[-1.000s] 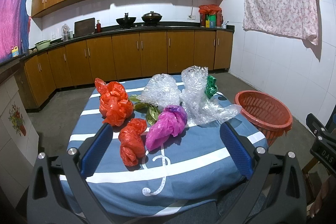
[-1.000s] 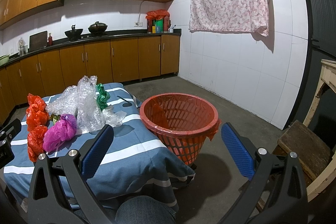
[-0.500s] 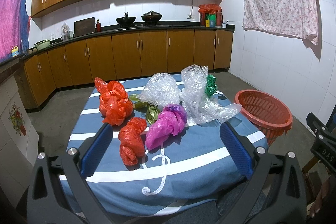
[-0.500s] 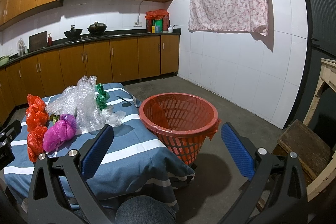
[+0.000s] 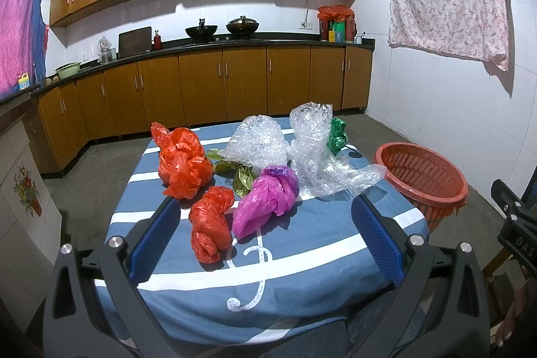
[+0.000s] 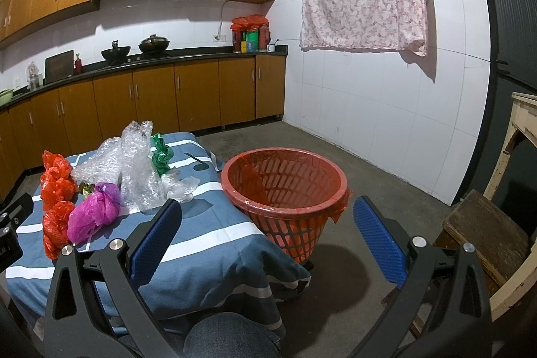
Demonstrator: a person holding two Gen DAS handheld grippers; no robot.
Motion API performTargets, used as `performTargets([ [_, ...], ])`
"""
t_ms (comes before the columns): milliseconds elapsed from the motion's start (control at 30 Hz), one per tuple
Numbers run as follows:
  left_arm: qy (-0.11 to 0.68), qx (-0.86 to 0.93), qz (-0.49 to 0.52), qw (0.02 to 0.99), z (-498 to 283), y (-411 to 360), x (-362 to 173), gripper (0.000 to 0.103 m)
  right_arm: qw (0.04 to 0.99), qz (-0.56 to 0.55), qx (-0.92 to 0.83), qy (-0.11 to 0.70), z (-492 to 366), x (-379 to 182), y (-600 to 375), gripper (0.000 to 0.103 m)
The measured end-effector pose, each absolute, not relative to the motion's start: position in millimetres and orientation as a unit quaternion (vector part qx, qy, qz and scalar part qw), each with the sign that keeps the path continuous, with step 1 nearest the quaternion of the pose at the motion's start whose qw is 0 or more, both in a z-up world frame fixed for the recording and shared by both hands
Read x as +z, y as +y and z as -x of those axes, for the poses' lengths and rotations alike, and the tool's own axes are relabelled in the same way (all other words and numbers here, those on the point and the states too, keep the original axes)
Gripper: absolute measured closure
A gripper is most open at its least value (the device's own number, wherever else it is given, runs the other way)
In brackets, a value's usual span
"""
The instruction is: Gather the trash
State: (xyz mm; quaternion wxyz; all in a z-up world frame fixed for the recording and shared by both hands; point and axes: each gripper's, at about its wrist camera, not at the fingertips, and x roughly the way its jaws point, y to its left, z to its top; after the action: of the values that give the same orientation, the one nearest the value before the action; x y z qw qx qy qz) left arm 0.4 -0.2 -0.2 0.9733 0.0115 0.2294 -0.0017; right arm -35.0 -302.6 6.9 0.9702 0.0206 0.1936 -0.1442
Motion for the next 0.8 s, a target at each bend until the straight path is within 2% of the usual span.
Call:
performTargets([
  [633, 0.232, 0.004, -0.014, 0.973, 0, 1, -1, 0.004, 0.970, -0.024, -0.147, 0.195, 34, 5, -307, 0.002],
  [800, 0.238, 0.028, -0.009, 0.971, -2, 22, -7, 0.004, 0.968, -0.034, -0.141, 0.207, 27, -1, -310, 0.002],
])
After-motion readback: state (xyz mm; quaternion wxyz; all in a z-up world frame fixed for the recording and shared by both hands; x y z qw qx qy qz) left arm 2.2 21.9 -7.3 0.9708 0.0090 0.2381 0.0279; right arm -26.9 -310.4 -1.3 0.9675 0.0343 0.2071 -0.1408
